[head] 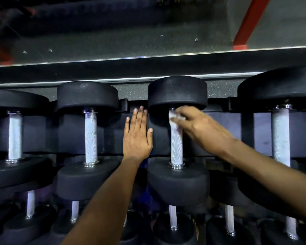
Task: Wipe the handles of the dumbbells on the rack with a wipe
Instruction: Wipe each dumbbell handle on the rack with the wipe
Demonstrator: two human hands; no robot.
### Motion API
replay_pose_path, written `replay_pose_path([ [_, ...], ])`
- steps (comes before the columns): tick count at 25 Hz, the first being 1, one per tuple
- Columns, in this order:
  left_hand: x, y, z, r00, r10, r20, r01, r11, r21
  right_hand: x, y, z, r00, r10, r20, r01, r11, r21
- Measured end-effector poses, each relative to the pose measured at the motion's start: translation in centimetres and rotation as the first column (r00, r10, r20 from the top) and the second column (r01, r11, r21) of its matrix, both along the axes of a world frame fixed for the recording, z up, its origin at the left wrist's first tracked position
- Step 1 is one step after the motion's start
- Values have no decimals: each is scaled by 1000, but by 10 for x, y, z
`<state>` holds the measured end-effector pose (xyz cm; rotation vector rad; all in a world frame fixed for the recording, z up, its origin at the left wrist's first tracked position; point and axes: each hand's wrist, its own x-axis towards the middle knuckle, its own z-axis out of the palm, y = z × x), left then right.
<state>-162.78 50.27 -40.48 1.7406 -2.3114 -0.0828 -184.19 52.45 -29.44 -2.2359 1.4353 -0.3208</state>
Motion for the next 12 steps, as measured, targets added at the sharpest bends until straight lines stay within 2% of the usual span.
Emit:
replay_pose_path([
  [1, 0, -1, 0, 1000, 1, 0, -1, 1000, -3, 0, -2, -4, 998, -55, -12, 54, 997, -53],
  [2, 0, -1, 0, 1000, 0, -1, 0, 1000, 0, 1, 8, -8, 1000, -12, -8, 11, 996, -92],
  [3, 0, -1, 0, 1000, -2, -1, 2, 1000, 2, 4, 27, -9, 990, 139, -13, -139, 985, -105],
  [4, 0, 0, 0, 1000, -3, 0, 3, 1000, -1, 6, 45, -6, 941, 334, -53, -337, 939, -70],
  [5, 0, -1, 0, 1000, -2, 2, 2, 1000, -2, 4, 45, -2, 861, 487, -149, -504, 857, -109],
  [6, 0, -1, 0, 1000, -1, 2, 1, 1000, 0, -4, 30, -1, 804, 559, -204, -591, 791, -161],
  [9, 1, 0, 0, 1000, -5, -4, 5, 1000, -4, -14, -18, 6, 898, 355, -259, -431, 825, -365],
  [10, 1, 0, 0, 1000, -7, -4, 7, 1000, -4, -12, -14, 1, 888, 354, -292, -444, 824, -351],
  [11, 1, -1, -1, 1000, -7, -5, 7, 1000, -3, -5, 2, -3, 831, 444, -336, -533, 807, -255],
  [12, 1, -1, -1, 1000, -6, -8, 6, 1000, -3, 0, 15, -8, 774, 540, -331, -624, 741, -248],
])
